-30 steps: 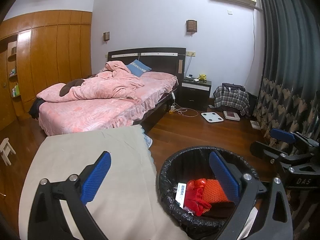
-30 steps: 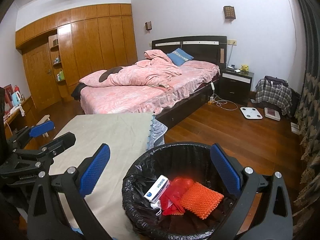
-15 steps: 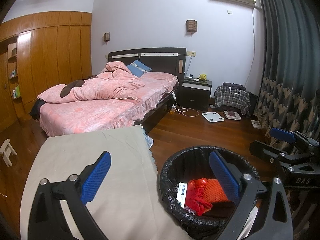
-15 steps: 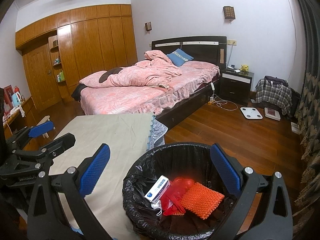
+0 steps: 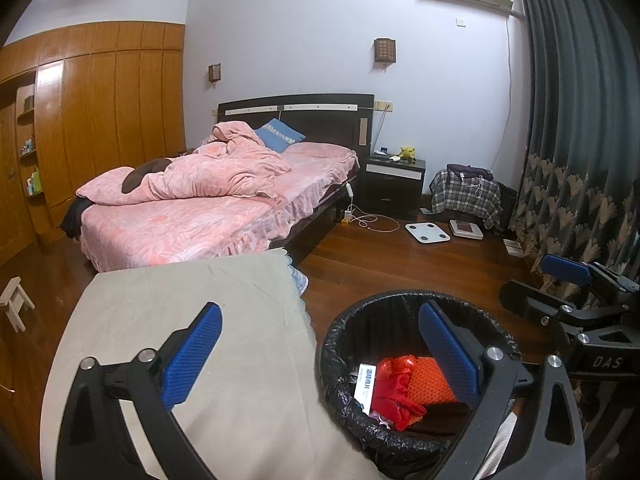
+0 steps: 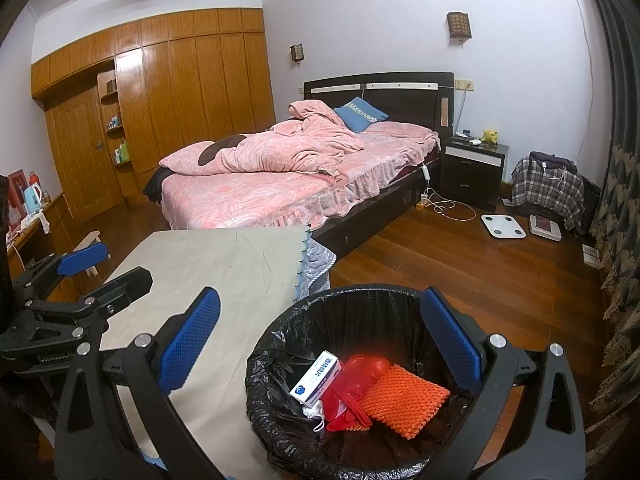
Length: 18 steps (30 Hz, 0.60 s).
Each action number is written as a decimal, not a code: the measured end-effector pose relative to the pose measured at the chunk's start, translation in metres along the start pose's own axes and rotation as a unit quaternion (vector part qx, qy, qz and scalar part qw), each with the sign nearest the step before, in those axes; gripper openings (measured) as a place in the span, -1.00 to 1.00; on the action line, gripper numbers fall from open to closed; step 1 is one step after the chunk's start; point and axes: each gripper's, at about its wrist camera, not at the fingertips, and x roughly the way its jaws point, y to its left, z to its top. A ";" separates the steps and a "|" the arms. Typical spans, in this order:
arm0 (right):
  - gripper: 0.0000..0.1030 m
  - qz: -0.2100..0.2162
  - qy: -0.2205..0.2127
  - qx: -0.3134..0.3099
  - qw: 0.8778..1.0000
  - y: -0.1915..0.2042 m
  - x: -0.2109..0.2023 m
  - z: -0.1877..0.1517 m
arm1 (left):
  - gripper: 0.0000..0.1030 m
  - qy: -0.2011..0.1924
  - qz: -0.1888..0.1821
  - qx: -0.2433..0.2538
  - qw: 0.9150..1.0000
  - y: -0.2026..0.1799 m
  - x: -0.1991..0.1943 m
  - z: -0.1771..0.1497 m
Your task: Collect trash
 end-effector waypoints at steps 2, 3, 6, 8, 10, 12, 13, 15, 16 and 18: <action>0.89 0.000 0.001 0.000 1.000 0.000 0.000 0.000 | 0.88 0.000 0.000 0.000 1.000 0.000 0.001 0.000; 0.89 0.000 0.000 0.000 1.000 0.000 0.000 0.000 | 0.88 0.000 0.000 0.001 1.000 0.000 0.000 0.000; 0.89 0.000 0.000 0.000 1.000 0.000 0.000 0.000 | 0.88 0.001 0.000 0.000 1.000 0.000 0.000 0.000; 0.89 0.000 0.000 -0.001 1.000 0.000 0.000 0.000 | 0.88 0.001 0.000 0.000 1.000 0.000 0.000 0.000; 0.89 0.001 0.001 -0.001 1.000 0.000 0.000 0.000 | 0.88 0.000 0.000 0.000 1.000 0.000 0.001 0.000; 0.89 0.001 0.000 0.000 1.000 0.001 0.000 0.000 | 0.88 0.001 0.000 0.001 1.000 0.000 0.001 0.000; 0.89 0.001 0.000 0.000 1.000 0.001 -0.001 0.000 | 0.88 0.000 0.000 0.001 1.000 0.000 0.001 0.000; 0.89 0.001 0.001 0.000 1.000 0.001 0.000 0.000 | 0.88 0.001 0.000 0.001 1.000 0.000 0.001 0.000; 0.89 0.001 0.001 0.000 1.000 0.002 -0.001 0.000 | 0.88 0.001 0.000 0.001 1.000 0.000 0.001 0.000; 0.89 0.001 0.000 -0.001 1.000 0.002 -0.001 0.000 | 0.88 0.001 0.000 0.001 1.000 0.000 0.000 0.001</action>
